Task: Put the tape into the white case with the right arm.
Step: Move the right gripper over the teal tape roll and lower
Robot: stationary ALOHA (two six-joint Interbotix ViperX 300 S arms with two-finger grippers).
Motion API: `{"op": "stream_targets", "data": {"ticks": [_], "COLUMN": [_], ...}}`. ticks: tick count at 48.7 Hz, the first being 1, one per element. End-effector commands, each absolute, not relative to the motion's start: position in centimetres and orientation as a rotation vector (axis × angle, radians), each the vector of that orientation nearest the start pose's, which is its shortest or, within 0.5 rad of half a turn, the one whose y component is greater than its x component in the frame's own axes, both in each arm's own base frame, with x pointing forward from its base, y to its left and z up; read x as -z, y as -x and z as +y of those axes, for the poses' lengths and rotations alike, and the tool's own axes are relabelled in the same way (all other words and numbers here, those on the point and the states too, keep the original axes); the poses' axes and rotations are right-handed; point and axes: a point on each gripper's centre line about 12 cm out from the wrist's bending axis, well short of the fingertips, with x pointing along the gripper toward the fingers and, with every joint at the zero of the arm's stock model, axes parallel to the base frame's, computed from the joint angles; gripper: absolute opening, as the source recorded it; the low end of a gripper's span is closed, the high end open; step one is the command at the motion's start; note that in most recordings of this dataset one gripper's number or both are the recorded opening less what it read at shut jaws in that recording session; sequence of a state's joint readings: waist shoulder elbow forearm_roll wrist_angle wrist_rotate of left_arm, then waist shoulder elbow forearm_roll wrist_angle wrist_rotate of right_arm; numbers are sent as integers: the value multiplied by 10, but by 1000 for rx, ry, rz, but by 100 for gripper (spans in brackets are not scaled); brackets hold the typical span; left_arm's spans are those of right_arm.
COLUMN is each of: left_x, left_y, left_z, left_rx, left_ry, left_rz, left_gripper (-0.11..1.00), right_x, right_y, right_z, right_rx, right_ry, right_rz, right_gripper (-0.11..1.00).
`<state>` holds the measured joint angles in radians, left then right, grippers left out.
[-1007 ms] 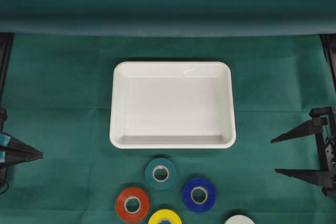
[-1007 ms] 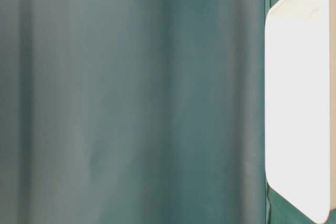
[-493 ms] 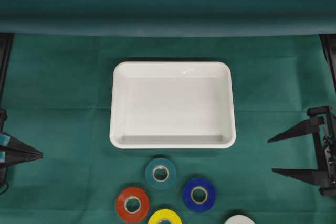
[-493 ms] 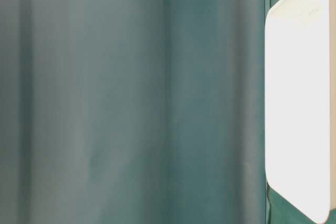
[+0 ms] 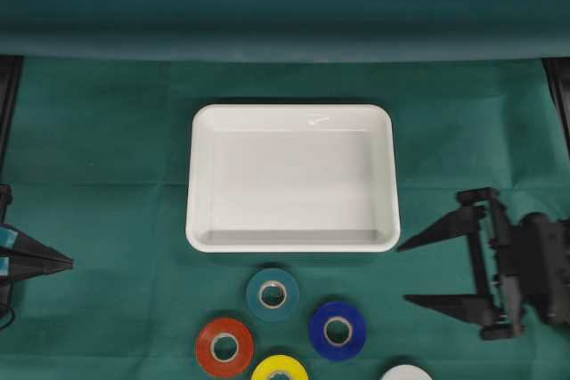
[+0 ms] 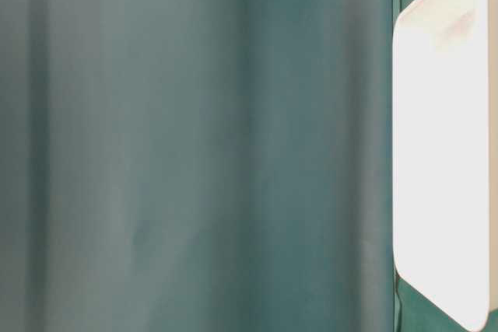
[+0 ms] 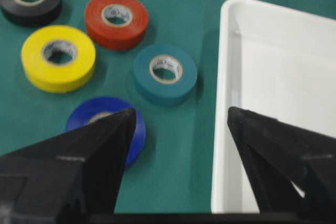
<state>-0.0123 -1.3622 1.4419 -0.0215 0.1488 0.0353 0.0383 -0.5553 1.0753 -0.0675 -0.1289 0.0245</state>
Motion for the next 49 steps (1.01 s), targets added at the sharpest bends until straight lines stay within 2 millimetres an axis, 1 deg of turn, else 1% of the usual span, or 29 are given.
{"op": "stream_targets", "data": {"ticks": [1,12,32,41,49], "left_x": [-200,-199,-197,-196,-196], "left_y": [-135,-135,-135,-134,-134], "left_z": [-2,-2,-2,-2,-2], "left_rx": [15,15,15,15,15], "left_ry": [-13,-9,-9,-9,-9], "left_rz": [227,228,233,236,236], "left_gripper": [0,0,0,0,0], "right_x": [-228,-220,-201,-193,-191], "right_y": [-279,-312,-382,-398,-402], "right_z": [12,14,16,16,16], "right_rx": [-57,-59,-58,-55,-54], "right_ry": [47,47,48,51,51], "right_rz": [369,415,489,545,567], "right_gripper": [97,97,97,97,97]}}
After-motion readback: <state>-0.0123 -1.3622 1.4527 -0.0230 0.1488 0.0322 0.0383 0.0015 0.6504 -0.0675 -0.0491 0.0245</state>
